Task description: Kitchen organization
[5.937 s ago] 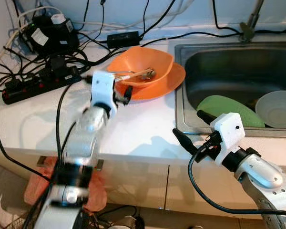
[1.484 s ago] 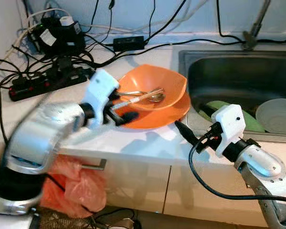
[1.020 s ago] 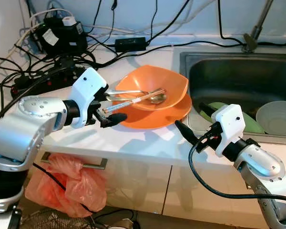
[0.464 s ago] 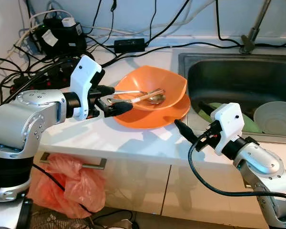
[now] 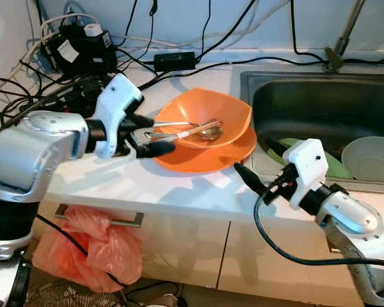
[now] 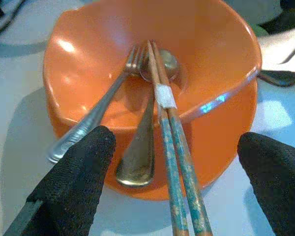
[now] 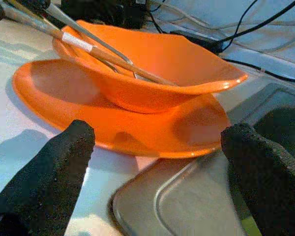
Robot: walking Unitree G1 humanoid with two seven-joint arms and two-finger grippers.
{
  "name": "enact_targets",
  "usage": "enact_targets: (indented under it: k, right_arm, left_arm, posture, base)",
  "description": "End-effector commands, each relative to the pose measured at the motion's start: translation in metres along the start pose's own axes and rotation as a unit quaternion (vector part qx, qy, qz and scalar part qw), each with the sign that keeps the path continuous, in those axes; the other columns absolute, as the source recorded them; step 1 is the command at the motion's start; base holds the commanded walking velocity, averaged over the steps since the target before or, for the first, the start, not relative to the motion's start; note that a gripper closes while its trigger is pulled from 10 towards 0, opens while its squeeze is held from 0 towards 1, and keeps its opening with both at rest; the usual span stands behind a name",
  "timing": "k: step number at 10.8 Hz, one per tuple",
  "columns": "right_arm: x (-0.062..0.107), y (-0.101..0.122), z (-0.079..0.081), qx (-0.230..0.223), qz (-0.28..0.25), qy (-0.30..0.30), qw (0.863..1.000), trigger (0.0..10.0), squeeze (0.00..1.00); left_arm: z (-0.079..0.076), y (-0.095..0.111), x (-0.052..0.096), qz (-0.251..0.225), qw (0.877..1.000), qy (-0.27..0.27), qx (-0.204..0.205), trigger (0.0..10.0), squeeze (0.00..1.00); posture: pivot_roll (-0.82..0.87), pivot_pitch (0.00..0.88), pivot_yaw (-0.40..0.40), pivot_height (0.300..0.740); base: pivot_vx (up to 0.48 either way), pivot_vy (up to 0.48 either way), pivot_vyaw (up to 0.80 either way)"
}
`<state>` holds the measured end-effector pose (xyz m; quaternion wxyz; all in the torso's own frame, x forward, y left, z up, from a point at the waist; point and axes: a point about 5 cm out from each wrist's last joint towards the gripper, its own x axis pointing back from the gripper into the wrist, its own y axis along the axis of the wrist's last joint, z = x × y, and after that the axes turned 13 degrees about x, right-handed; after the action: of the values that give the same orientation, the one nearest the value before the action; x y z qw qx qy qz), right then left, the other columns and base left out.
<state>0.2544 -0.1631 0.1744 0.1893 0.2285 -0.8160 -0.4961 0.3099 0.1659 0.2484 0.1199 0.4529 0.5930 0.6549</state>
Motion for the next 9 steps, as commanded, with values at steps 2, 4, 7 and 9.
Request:
enact_targets:
  k: [2,4,7,9]
  right_arm:
    - [0.0032,0.0063,0.0038,0.005,-0.012,0.025,1.0,10.0,0.0]
    - [0.0039,0.0056,0.0044,0.005,-0.01,0.025,1.0,10.0,0.0]
    - [0.004,0.0052,0.0058,0.004,-0.01,0.023,1.0,10.0,0.0]
    - [0.0035,0.0055,0.0066,0.003,-0.011,0.021,1.0,10.0,0.0]
  left_arm:
    - [0.0008,0.0064,0.0008,0.011,1.0,-0.012,-0.016,10.0,0.0]
    - [0.0,0.005,-0.0005,0.025,0.999,-0.028,-0.021,0.0,0.0]
    - [0.0011,0.0032,-0.0003,0.042,0.998,-0.038,-0.022,0.0,0.0]
    - [0.0019,0.0019,-0.0003,0.055,0.997,-0.036,-0.04,10.0,0.0]
  posture:
    - [0.08,0.027,0.106,0.74]
    - [0.07,0.027,0.115,0.74]
    - [0.07,0.023,0.122,0.74]
    - [0.07,0.023,0.123,0.74]
  base:
    - [0.0,0.0,0.0]
    - [0.0,0.0,0.0]
    - [0.0,0.0,0.0]
    - [0.0,0.0,0.0]
